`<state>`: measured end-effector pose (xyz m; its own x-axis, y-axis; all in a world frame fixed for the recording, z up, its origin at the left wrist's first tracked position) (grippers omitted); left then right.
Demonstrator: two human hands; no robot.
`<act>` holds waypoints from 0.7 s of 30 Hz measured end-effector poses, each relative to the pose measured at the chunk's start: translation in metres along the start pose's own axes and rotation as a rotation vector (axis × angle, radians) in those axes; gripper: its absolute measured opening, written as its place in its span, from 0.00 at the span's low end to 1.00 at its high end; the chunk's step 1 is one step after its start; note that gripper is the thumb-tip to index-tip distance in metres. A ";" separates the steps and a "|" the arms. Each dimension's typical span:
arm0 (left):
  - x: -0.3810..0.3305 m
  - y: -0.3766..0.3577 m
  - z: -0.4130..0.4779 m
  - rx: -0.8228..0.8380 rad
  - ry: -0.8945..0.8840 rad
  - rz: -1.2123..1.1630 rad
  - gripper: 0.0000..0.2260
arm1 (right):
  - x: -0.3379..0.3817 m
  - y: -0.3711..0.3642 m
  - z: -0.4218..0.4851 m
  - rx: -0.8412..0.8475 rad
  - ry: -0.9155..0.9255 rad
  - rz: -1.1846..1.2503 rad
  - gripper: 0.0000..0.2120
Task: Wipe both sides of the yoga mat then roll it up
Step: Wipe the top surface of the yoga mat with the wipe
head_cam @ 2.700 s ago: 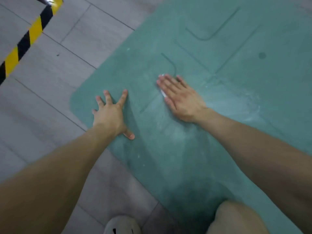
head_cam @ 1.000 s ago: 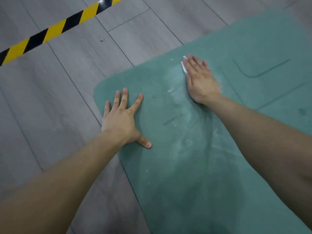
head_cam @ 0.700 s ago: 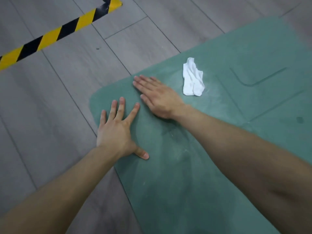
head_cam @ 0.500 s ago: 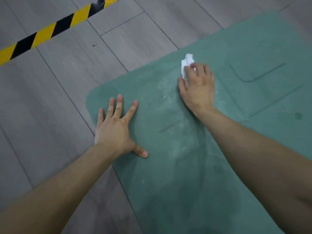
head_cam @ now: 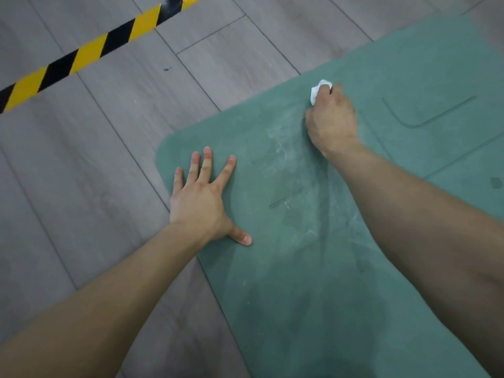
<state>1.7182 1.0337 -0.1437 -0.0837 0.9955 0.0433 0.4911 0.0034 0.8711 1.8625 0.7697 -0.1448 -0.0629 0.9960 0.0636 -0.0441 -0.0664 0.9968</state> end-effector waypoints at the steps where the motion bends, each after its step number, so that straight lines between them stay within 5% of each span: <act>1: -0.001 0.000 0.000 0.002 0.000 0.001 0.78 | -0.006 0.000 -0.001 -0.015 -0.029 0.022 0.16; 5: 0.000 0.001 0.002 0.002 0.004 0.010 0.78 | 0.010 0.001 -0.005 -0.081 -0.103 0.176 0.16; 9: 0.000 0.001 -0.001 -0.008 0.008 -0.015 0.78 | 0.137 -0.015 -0.033 0.014 0.527 0.353 0.17; 11: 0.002 -0.002 0.000 -0.001 0.007 -0.037 0.77 | 0.140 -0.013 -0.033 0.052 0.736 0.296 0.20; 13: 0.003 -0.004 0.001 0.013 0.004 -0.045 0.77 | 0.073 -0.006 -0.001 0.003 0.485 0.254 0.22; 15: 0.003 -0.004 0.002 0.011 0.007 -0.037 0.77 | -0.018 -0.001 0.022 -0.068 0.039 0.162 0.19; 17: 0.002 -0.005 0.003 0.027 0.006 -0.029 0.78 | -0.034 0.002 0.018 -0.155 -0.150 0.203 0.18; 19: 0.001 -0.004 0.003 0.021 0.008 -0.033 0.78 | 0.038 -0.003 0.007 -0.177 0.073 0.315 0.18; 21: 0.001 -0.002 0.002 0.025 0.006 -0.034 0.78 | 0.129 -0.012 -0.018 -0.085 0.542 0.403 0.16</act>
<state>1.7191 1.0351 -0.1470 -0.1054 0.9943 0.0172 0.5091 0.0391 0.8598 1.8372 0.8982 -0.1491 -0.5805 0.7232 0.3742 0.0108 -0.4526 0.8916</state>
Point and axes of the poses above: each hand's wrist, its own z-axis towards the middle knuckle, its own y-axis out of the back of the hand, x = y × z, the point moved 7 cm from there along z, towards the middle knuckle, and after that the axes turned 15 degrees about y, right-handed, at the moved point
